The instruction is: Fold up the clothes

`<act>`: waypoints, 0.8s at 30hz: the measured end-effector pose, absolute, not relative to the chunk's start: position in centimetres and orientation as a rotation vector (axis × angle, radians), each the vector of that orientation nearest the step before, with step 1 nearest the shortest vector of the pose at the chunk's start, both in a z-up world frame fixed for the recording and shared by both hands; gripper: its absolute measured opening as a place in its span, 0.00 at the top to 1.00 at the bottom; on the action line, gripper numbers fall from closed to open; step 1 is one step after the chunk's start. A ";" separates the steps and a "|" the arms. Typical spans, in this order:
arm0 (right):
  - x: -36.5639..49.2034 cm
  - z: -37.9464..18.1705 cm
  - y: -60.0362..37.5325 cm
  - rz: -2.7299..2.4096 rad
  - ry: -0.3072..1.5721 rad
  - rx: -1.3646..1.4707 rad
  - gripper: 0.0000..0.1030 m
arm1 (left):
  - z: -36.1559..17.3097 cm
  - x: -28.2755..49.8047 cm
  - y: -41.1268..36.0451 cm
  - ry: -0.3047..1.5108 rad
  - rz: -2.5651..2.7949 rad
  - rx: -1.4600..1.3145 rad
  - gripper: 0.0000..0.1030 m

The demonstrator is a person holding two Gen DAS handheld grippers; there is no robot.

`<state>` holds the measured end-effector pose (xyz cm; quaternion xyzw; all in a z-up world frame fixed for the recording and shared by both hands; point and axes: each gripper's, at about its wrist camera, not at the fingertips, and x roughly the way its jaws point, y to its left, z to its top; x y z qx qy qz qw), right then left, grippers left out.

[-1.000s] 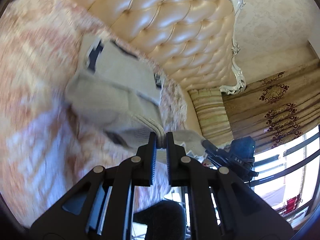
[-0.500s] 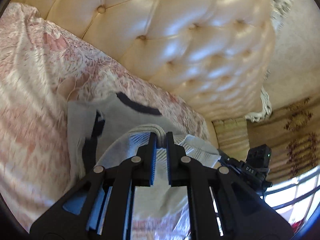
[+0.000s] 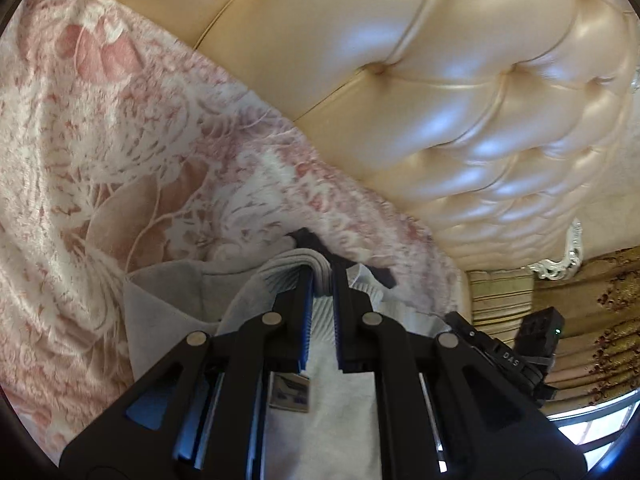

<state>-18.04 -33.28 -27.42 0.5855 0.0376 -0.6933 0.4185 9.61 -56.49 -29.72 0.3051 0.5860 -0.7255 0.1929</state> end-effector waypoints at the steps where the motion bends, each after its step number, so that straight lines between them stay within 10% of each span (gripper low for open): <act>1: -18.1 -27.3 -32.9 -1.786 0.123 1.449 0.91 | -29.4 9.9 -56.5 1.611 -2.044 0.846 0.73; 3: -18.0 -26.1 -31.6 -1.880 0.150 1.380 0.90 | -28.6 10.6 -56.7 1.547 -2.060 0.813 0.32; 7: -16.8 -22.3 -28.9 -2.001 0.120 1.222 0.86 | -25.6 13.1 -57.3 1.491 -2.123 0.690 0.19; 9: -15.1 -21.1 -28.7 -1.956 0.122 1.176 0.86 | -24.7 13.8 -57.1 1.505 -2.173 0.686 0.54; 12: -11.5 -22.8 -30.0 -1.773 0.102 1.213 0.86 | -25.8 12.3 -54.9 1.533 -2.236 0.828 0.78; 24: -13.9 -29.9 -30.7 -1.792 0.200 1.328 1.00 | -28.7 11.6 -54.9 1.256 -2.136 1.031 0.93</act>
